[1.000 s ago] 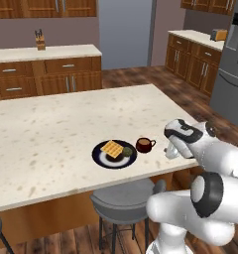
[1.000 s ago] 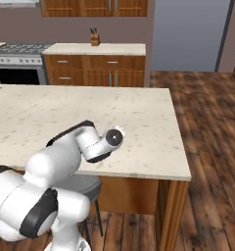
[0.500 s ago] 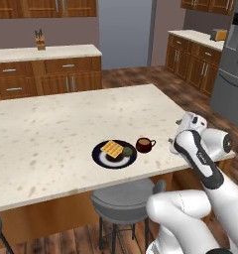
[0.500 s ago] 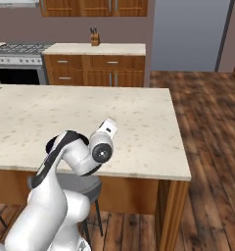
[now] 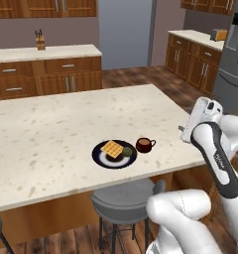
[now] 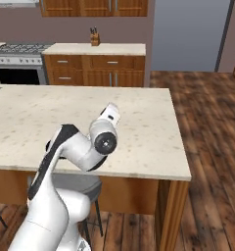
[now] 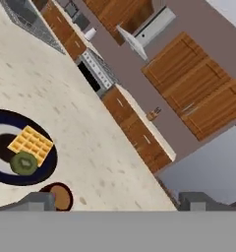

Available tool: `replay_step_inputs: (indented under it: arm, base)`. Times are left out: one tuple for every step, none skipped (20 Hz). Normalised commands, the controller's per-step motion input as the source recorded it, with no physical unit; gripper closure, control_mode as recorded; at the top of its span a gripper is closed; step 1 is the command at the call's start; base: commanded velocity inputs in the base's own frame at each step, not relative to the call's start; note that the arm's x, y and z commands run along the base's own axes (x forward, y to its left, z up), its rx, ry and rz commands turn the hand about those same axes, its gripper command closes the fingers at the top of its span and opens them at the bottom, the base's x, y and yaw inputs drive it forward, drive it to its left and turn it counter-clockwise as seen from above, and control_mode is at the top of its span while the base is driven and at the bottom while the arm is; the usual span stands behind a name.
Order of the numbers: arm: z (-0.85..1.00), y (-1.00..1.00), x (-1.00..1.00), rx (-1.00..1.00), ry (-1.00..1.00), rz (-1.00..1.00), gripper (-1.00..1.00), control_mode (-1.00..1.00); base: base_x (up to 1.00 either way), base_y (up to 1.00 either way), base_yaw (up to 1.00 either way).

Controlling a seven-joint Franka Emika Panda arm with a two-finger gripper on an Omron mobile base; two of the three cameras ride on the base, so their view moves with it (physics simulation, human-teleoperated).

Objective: Pick up the brewed coffee from the coffee machine and place it next to the breakfast plate on the dining counter.

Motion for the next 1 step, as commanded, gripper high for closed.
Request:
replay_step_inputs:
  arm:
    - [0.00,-0.81,-0.35,0.23,-0.05,0.00,-1.00,-1.00]
  base:
    - [0.00,0.00,0.00]
